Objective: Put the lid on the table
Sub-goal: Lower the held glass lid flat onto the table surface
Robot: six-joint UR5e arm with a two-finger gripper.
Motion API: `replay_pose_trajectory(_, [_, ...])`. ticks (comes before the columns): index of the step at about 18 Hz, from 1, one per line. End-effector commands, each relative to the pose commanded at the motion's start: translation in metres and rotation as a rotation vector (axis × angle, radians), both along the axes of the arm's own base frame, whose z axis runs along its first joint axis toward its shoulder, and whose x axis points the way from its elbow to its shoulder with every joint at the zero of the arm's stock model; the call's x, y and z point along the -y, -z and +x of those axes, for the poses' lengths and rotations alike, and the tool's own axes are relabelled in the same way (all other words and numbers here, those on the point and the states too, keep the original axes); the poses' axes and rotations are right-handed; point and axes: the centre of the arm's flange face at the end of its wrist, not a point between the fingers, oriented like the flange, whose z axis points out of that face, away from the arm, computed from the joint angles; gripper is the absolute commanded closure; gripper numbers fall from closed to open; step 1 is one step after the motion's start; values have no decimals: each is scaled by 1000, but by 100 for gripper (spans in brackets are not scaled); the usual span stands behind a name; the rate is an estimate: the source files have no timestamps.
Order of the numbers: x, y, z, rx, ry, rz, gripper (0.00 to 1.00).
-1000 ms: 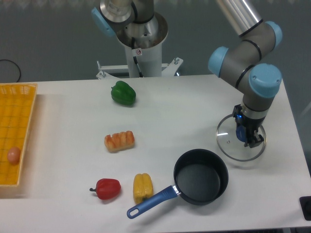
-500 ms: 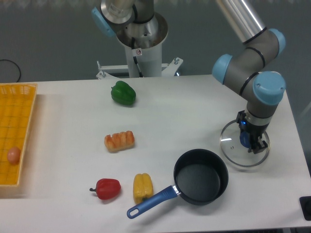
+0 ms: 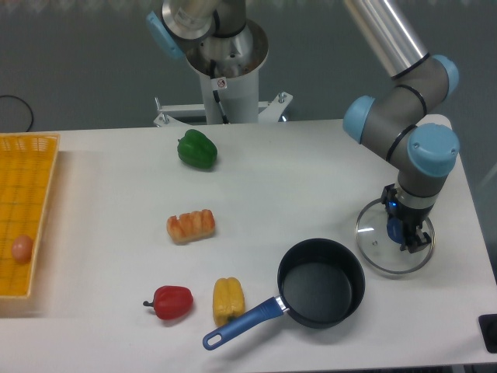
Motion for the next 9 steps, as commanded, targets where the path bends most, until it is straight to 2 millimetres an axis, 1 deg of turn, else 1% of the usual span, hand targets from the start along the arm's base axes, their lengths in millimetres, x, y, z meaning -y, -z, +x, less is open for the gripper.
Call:
replay_pose_trajectory(5, [-2, 5, -3, -6, 2, 2, 36])
replay_pose_trajectory(7, [-2, 10, -4, -6, 2, 2, 36])
replay_pose_trajectory(9, [-3, 10, -4, -7, 2, 3, 36])
